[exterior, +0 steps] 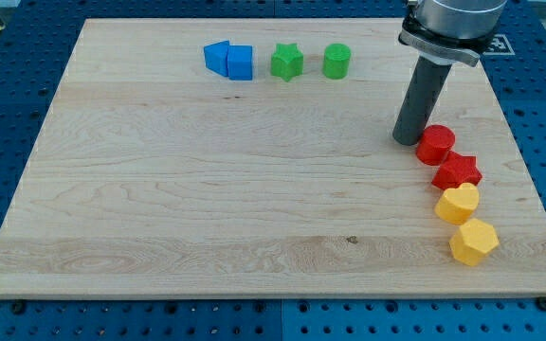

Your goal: Push the red circle above the red star

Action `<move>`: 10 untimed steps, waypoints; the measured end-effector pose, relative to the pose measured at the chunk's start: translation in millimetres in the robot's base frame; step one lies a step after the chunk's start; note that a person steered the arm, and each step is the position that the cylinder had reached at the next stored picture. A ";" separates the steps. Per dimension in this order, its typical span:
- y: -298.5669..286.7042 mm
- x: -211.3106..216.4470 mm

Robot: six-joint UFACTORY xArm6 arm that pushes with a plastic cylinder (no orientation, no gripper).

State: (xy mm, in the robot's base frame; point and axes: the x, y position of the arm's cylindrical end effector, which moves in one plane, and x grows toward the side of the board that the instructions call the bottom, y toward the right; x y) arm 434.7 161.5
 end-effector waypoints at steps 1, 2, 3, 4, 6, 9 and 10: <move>0.9 3.9; -23.0 5.4; -92.3 5.4; -171.0 2.0; -331.3 -86.4; -338.8 -169.2; -296.2 -169.2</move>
